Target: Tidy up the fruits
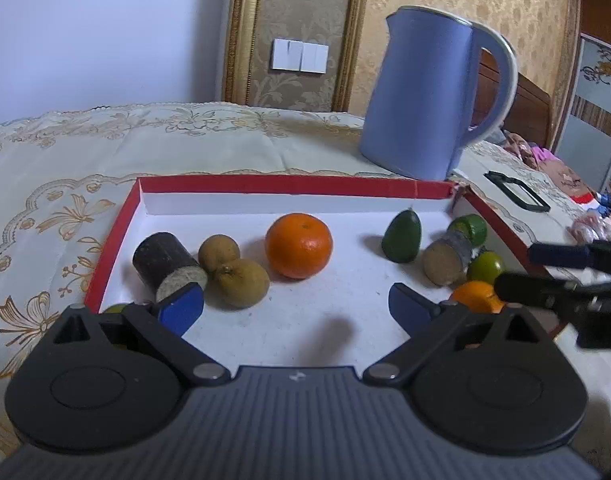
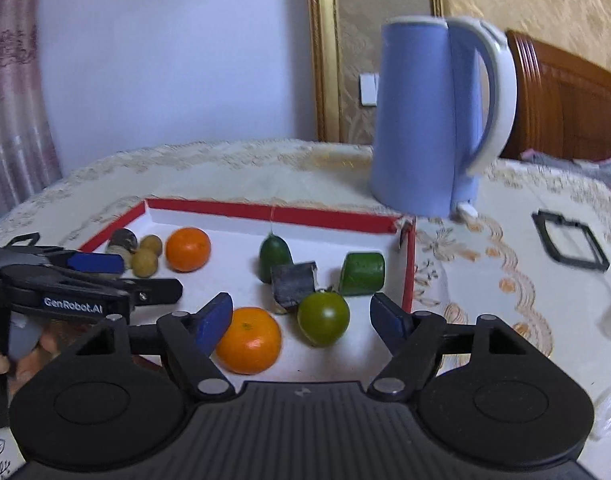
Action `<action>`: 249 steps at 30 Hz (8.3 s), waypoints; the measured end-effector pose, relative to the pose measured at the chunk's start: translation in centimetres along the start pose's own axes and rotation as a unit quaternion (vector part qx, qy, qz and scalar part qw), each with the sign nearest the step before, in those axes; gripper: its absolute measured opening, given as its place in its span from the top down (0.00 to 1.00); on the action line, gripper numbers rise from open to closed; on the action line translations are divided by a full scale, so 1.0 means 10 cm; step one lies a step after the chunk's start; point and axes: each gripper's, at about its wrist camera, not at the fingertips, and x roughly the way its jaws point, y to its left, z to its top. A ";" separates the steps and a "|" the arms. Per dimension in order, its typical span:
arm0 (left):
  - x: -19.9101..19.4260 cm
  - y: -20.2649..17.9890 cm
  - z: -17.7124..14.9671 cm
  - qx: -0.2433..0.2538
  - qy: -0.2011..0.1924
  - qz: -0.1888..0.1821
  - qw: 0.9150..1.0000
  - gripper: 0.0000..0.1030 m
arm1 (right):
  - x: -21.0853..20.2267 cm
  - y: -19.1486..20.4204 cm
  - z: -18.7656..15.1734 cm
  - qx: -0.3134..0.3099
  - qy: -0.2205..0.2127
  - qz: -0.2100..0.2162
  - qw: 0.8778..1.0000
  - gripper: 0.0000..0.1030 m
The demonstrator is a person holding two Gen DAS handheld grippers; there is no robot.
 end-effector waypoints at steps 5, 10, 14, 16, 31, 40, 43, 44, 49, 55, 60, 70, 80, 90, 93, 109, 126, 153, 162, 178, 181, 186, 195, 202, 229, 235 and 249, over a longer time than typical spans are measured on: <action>0.06 -0.03 -0.01 0.009 0.003 0.003 1.000 0.04 | 0.15 0.03 -0.02 0.014 0.016 0.031 0.999 0.25; 0.07 -0.06 -0.02 0.019 0.005 -0.001 1.000 0.02 | 0.23 0.00 -0.01 0.027 0.017 0.034 0.999 0.17; 0.10 -0.04 0.01 0.013 0.006 -0.006 1.000 0.00 | 0.20 -0.01 0.00 0.044 0.026 0.091 0.995 0.17; 0.12 -0.06 0.02 0.022 0.009 -0.006 1.000 0.00 | 0.14 -0.05 0.01 0.057 0.018 0.104 0.993 0.17; 0.18 -0.17 0.06 0.039 0.015 -0.030 0.999 0.02 | -0.24 -0.05 -0.11 0.055 -0.022 0.077 0.995 0.17; 0.04 0.06 0.21 -0.040 0.017 -0.049 0.998 0.00 | -0.54 -0.06 -0.11 0.047 -0.057 0.091 0.993 0.16; 0.03 0.07 0.28 -0.043 0.006 0.010 0.999 0.00 | -0.59 -0.05 -0.12 0.040 -0.060 0.089 0.993 0.15; 0.07 0.06 0.29 -0.041 0.012 0.014 0.999 0.00 | -0.59 -0.05 -0.13 0.038 -0.059 0.087 0.994 0.15; 0.23 -0.06 0.19 -0.025 0.057 0.009 0.998 0.00 | -0.56 -0.06 -0.19 0.042 -0.048 0.086 0.994 0.15; 0.17 -0.28 0.11 0.021 0.062 -0.016 0.998 0.00 | -0.61 -0.04 -0.23 0.039 -0.049 0.091 0.994 0.15; 0.18 -0.25 0.08 0.020 0.062 0.008 0.998 0.00 | -0.60 -0.06 -0.27 0.042 -0.042 0.085 0.995 0.15; 0.17 -0.27 0.05 0.026 0.063 0.020 0.997 0.00 | -0.62 -0.05 -0.32 0.033 -0.031 0.068 0.997 0.15; 0.08 -0.24 0.01 0.022 0.064 0.019 0.998 0.00 | -0.62 0.00 -0.32 0.026 -0.024 0.060 0.998 0.15; -0.40 -0.18 0.08 0.054 -0.029 0.048 0.997 0.00 | -0.44 0.08 -0.20 0.013 -0.023 0.029 0.999 0.15; -0.47 -0.05 0.08 0.037 -0.039 0.057 0.997 0.00 | -0.34 0.09 -0.16 0.021 -0.014 0.049 0.998 0.15; -0.59 0.21 0.16 0.007 -0.055 0.068 0.996 0.00 | 0.15 0.23 0.00 0.034 0.049 0.137 0.989 0.14; -0.50 0.18 0.16 0.009 -0.043 0.063 0.997 0.00 | 0.43 0.02 0.07 0.052 0.055 0.073 0.994 0.05; -0.35 0.17 0.05 0.011 -0.005 0.056 0.998 0.00 | 0.74 0.26 0.28 -0.078 0.070 -0.005 0.994 0.69; -0.08 0.11 0.03 0.001 0.044 0.028 0.999 0.00 | 0.70 0.19 0.22 -0.061 0.064 0.000 0.996 0.72; -0.01 0.07 0.00 0.029 0.014 0.077 0.996 0.68 | 0.17 -0.04 0.12 -0.042 -0.004 -0.004 0.999 0.72; -0.04 0.01 0.01 0.048 0.020 0.066 0.996 0.76 | 0.16 -0.07 0.08 -0.049 -0.001 -0.017 0.999 0.72; -0.07 -0.03 -0.02 0.057 0.023 0.063 0.996 0.76 | 0.15 -0.08 0.05 -0.048 0.005 -0.015 0.999 0.71; 0.02 -0.03 0.12 0.027 0.010 0.047 0.998 0.76 | 0.10 -0.10 0.03 -0.045 0.005 -0.018 0.999 0.71; 0.20 -0.16 0.06 0.050 0.002 0.044 0.998 0.75 | 0.07 -0.03 -0.06 -0.074 0.027 -0.028 0.997 0.71; 0.16 -0.02 0.07 0.007 -0.004 0.040 0.999 0.48 | 0.18 0.00 0.00 -0.058 0.014 -0.043 0.997 0.28; 0.16 -0.03 0.07 0.008 -0.004 0.048 0.999 0.25 | -0.02 -0.22 -0.07 -0.015 -0.038 -0.081 0.996 0.14; 0.17 -0.05 0.06 0.014 0.002 0.058 0.998 0.00 | -0.03 -0.90 -0.21 0.098 -0.008 -0.166 0.981 0.04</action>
